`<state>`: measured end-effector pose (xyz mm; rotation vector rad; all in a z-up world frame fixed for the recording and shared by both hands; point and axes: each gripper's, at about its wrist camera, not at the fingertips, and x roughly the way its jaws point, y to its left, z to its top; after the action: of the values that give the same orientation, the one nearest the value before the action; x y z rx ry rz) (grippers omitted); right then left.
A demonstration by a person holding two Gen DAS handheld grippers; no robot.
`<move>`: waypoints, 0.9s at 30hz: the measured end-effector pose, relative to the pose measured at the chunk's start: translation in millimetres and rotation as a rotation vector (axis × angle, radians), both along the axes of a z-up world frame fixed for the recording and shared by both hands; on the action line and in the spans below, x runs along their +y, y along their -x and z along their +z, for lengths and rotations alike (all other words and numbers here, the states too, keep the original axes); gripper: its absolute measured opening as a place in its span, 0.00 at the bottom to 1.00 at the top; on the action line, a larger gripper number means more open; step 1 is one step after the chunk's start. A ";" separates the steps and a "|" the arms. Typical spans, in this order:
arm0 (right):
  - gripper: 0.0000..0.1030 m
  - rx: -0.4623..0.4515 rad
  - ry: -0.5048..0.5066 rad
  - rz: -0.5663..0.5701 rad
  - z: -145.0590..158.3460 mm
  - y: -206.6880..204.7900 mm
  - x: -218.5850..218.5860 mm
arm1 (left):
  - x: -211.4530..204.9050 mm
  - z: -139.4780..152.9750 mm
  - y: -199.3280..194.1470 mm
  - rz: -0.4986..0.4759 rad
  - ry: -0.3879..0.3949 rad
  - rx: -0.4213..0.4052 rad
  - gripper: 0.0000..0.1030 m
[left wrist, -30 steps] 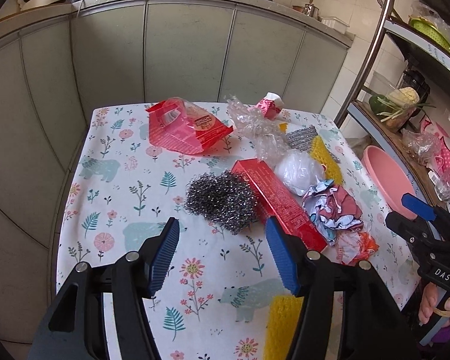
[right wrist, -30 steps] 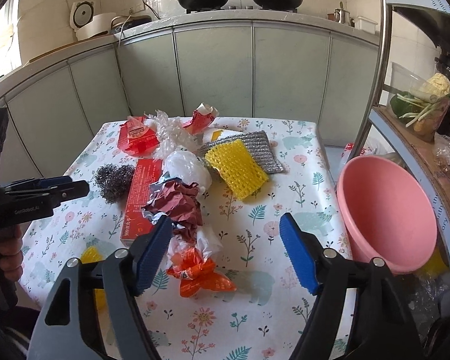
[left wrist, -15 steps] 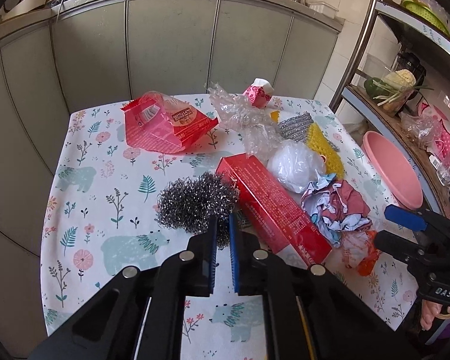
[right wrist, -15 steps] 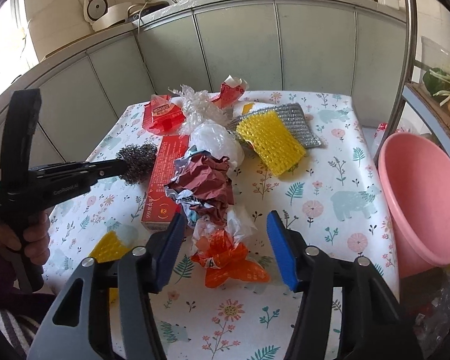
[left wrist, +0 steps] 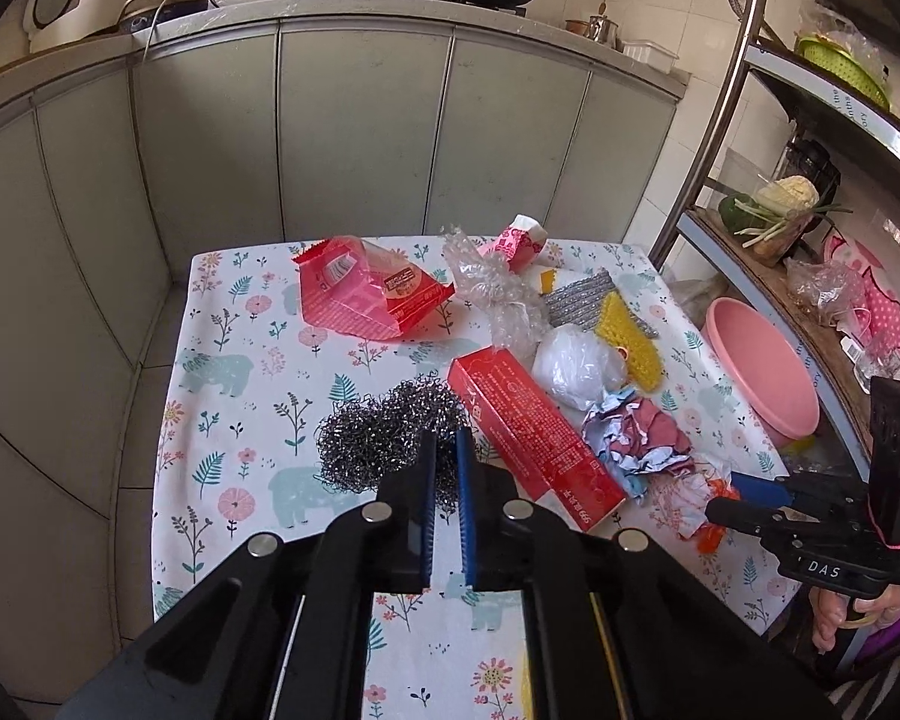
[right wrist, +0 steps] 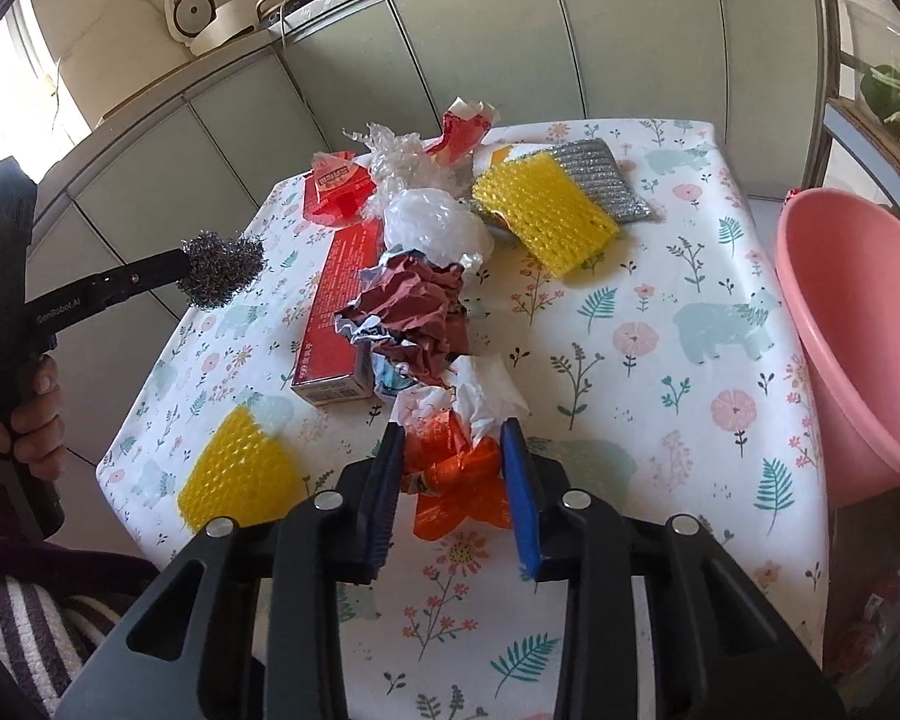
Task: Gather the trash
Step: 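Carry both items to the pink basin and open both grippers to drop them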
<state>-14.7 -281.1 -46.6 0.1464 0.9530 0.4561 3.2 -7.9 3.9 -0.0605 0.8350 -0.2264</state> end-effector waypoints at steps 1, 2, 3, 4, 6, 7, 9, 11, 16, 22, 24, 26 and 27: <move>0.32 -0.009 -0.015 -0.009 3.4 2.7 -5.4 | -1.8 3.9 1.5 -0.005 0.003 -0.008 0.05; 0.32 -0.019 -0.029 -0.016 7.5 5.5 -10.6 | -4.3 8.2 3.0 -0.014 0.009 -0.017 0.05; 0.32 -0.034 -0.039 -0.029 12.6 8.9 -17.0 | -7.6 12.5 4.2 -0.024 0.013 -0.026 0.05; 0.32 -0.049 -0.045 -0.041 16.9 11.2 -22.9 | -11.2 16.6 4.7 -0.035 0.018 -0.035 0.05; 0.32 -0.083 -0.058 -0.071 26.1 16.7 -35.2 | -22.6 24.6 5.3 -0.068 0.032 -0.054 0.05; 0.32 -0.101 -0.059 -0.089 30.3 18.8 -41.0 | -29.5 28.0 4.2 -0.090 0.044 -0.061 0.05; 0.32 -0.141 -0.054 -0.135 39.0 21.2 -53.7 | -48.7 34.0 -1.0 -0.140 0.070 -0.070 0.05; 0.32 -0.175 -0.051 -0.197 46.3 19.6 -70.1 | -73.1 38.4 -7.7 -0.206 0.101 -0.072 0.05; 0.32 -0.221 -0.006 -0.389 53.8 14.4 -120.7 | -151.0 47.9 -23.8 -0.390 0.137 -0.089 0.05; 0.32 -0.205 0.036 -0.591 38.0 6.1 -175.0 | -253.0 28.9 -48.6 -0.542 0.131 -0.040 0.05; 0.32 -0.187 0.041 -0.611 31.3 0.3 -181.8 | -280.1 16.0 -58.9 -0.567 0.123 -0.004 0.05; 0.32 -0.178 0.052 -0.616 26.7 -5.8 -184.9 | -301.3 2.6 -67.7 -0.578 0.120 0.025 0.05; 0.32 -0.174 0.064 -0.616 24.0 -8.7 -184.6 | -310.2 -4.9 -72.1 -0.585 0.121 0.045 0.05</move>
<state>-6.0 -465.7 -22.6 0.3238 0.7045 -0.1287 75.3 -318.1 -1.0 0.0679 0.8685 -0.8285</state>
